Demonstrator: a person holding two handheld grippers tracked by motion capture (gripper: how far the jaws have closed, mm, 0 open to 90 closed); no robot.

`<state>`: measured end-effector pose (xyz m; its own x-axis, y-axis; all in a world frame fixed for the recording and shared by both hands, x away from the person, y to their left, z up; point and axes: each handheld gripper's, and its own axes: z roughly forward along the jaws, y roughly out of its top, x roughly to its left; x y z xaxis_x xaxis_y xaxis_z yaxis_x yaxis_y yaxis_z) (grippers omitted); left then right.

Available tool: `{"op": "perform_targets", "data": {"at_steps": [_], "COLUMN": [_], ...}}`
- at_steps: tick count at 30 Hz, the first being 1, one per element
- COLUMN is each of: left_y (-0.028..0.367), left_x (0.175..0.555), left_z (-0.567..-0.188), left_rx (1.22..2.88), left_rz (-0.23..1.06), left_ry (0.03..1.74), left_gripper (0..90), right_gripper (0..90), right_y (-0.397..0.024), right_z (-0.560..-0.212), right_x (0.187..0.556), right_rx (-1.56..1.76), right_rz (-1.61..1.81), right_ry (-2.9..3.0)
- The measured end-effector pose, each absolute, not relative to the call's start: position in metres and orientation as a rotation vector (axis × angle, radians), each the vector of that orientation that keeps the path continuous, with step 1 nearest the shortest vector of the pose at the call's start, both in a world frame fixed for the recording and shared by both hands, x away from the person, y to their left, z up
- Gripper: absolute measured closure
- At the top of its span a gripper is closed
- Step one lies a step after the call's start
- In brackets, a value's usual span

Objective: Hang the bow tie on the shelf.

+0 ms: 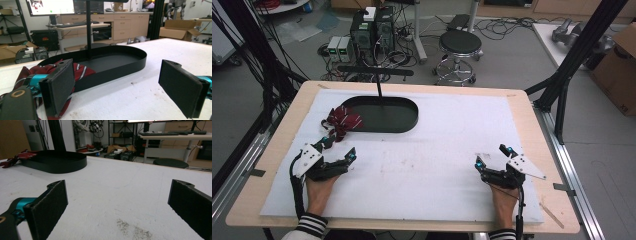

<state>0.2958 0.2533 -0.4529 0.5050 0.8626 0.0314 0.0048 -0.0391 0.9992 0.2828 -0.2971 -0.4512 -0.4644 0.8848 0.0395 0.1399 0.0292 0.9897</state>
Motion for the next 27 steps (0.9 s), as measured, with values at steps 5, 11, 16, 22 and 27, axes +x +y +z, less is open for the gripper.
{"op": "perform_targets", "data": {"at_steps": [5,11,16,22,27], "left_y": [0.254,0.259,0.274,0.284,0.291], "left_x": [0.296,0.300,0.307,0.317,0.327], "left_z": [-0.453,-0.446,-0.426,-0.407,-0.392], "left_rx": [1.449,1.505,1.552,1.608,1.663], "left_rz": [0.818,0.783,0.758,0.750,0.737], "left_ry": [0.805,0.862,0.903,0.918,0.948], "left_gripper": [13.6,12.4,12.2,12.2,12.4], "right_gripper": [1.5,1.5,1.5,1.5,1.5], "right_y": [-0.297,-0.298,-0.298,-0.298,-0.298], "right_z": [-0.451,-0.451,-0.451,-0.451,-0.451], "right_x": [0.283,0.283,0.283,0.283,0.283], "right_rx": [1.050,1.059,1.054,1.055,1.059], "right_rz": [1.494,1.500,1.503,1.504,1.503], "right_ry": [1.668,1.670,1.671,1.670,1.674]}}
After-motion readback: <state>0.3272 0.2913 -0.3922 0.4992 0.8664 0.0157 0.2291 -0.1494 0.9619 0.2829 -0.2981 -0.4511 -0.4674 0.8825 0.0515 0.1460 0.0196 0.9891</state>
